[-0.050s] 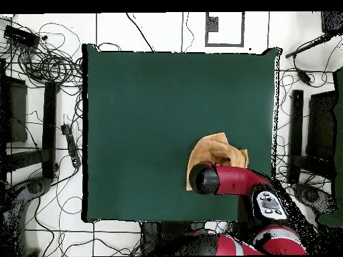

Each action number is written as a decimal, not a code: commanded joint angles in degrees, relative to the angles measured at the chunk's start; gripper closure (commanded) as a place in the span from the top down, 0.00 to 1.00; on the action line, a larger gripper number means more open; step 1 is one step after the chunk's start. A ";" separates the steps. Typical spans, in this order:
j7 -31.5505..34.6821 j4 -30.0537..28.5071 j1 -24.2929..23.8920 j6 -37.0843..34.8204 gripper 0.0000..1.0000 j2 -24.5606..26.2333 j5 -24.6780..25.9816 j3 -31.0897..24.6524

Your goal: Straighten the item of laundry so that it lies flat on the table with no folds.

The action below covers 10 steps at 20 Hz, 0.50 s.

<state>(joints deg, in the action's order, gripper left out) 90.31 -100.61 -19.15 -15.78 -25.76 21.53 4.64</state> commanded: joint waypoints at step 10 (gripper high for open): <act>18.18 -1.98 10.62 -0.79 0.00 -0.54 -18.31 -4.46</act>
<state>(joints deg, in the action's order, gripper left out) 90.68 -100.64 -12.28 -15.75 -26.22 10.41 4.61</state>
